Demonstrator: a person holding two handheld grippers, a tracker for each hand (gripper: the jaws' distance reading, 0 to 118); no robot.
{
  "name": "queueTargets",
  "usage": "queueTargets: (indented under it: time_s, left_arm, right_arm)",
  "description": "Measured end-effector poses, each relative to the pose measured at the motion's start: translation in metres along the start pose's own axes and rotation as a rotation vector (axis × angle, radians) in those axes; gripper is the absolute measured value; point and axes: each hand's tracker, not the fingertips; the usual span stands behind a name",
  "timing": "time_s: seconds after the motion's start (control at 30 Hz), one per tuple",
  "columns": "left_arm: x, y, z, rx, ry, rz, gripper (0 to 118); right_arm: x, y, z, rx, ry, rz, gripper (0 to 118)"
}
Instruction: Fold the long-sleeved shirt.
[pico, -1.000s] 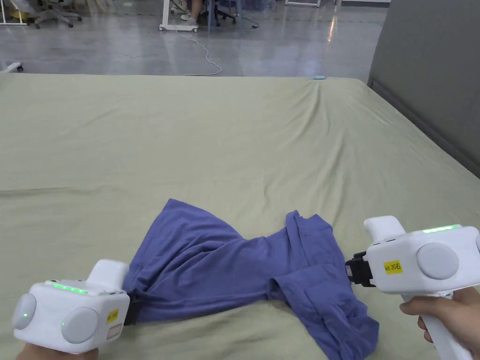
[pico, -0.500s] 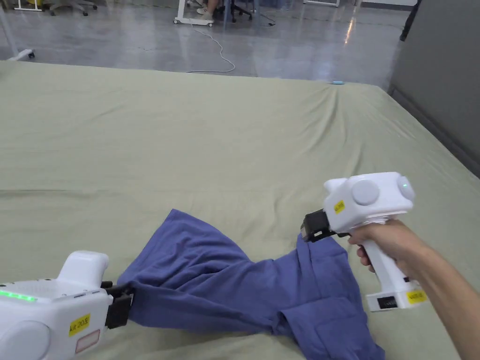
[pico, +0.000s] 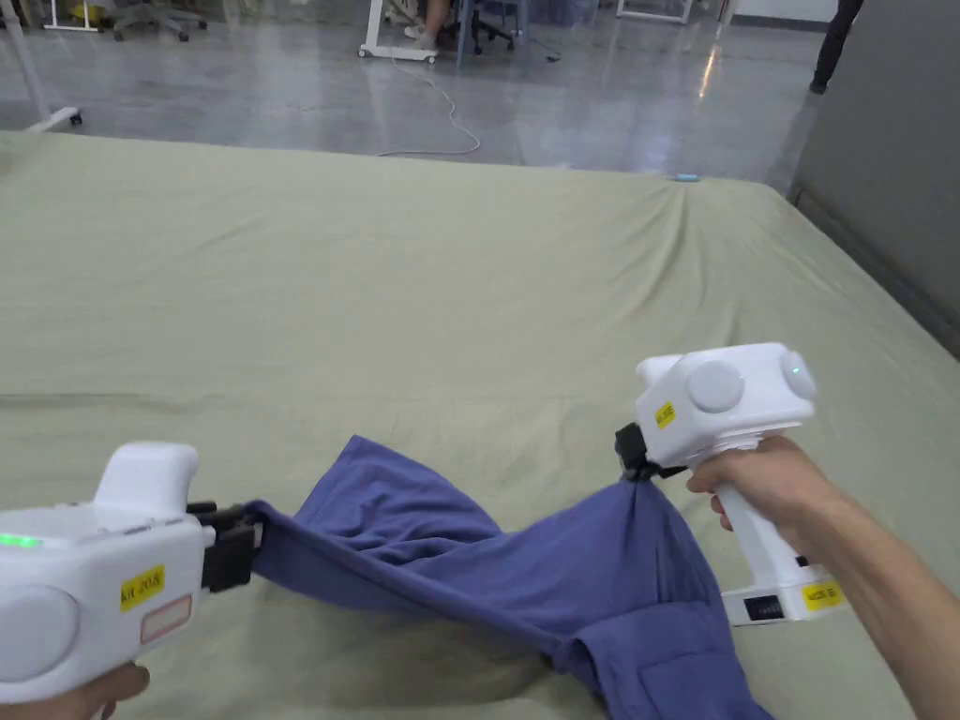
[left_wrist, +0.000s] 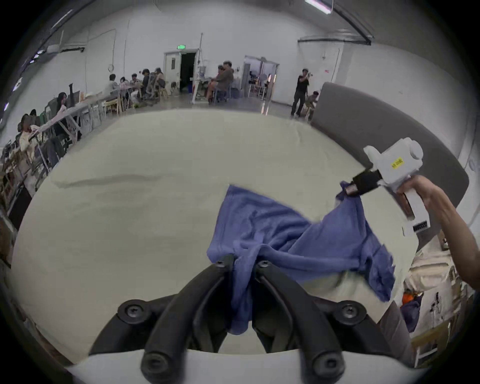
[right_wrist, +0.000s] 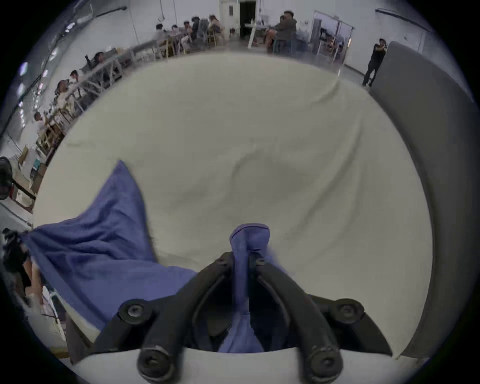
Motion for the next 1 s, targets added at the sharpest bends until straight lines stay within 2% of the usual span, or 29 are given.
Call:
queueTargets:
  time_s: [0.23, 0.4, 0.5, 0.63, 0.73, 0.77, 0.9, 1.0]
  left_arm:
    - [0.014, 0.105, 0.049, 0.251, 0.02, -0.073, 5]
    - [0.019, 0.213, 0.074, 0.417, 0.087, -0.115, 5]
    - [0.023, 0.28, 0.089, 0.485, 0.089, -0.125, 5]
    - [0.026, 0.358, 0.102, 0.553, 0.154, -0.105, 5]
    - [0.017, 0.407, 0.114, 0.585, 0.122, 0.032, 5]
    - [0.015, 0.419, 0.117, 0.574, 0.132, 0.06, 5]
    - [0.019, 0.45, 0.129, 0.607, 0.148, -0.01, 5]
    - [0.015, 0.457, 0.128, 0.6, 0.148, 0.007, 5]
  right_arm:
    - [0.012, 0.045, 0.158, 0.299, -0.03, 0.008, 5]
    - [0.018, 0.114, 0.238, 0.509, -0.073, -0.024, 5]
    - [0.023, 0.17, 0.271, 0.549, -0.048, -0.072, 5]
    - [0.027, 0.233, 0.304, 0.643, -0.145, -0.084, 5]
    - [0.032, 0.27, 0.33, 0.684, -0.199, -0.114, 5]
    - [0.034, 0.278, 0.34, 0.72, -0.206, -0.128, 5]
    - [0.036, 0.299, 0.375, 0.783, -0.212, -0.125, 5]
    - [0.038, 0.302, 0.381, 0.807, -0.204, -0.148, 5]
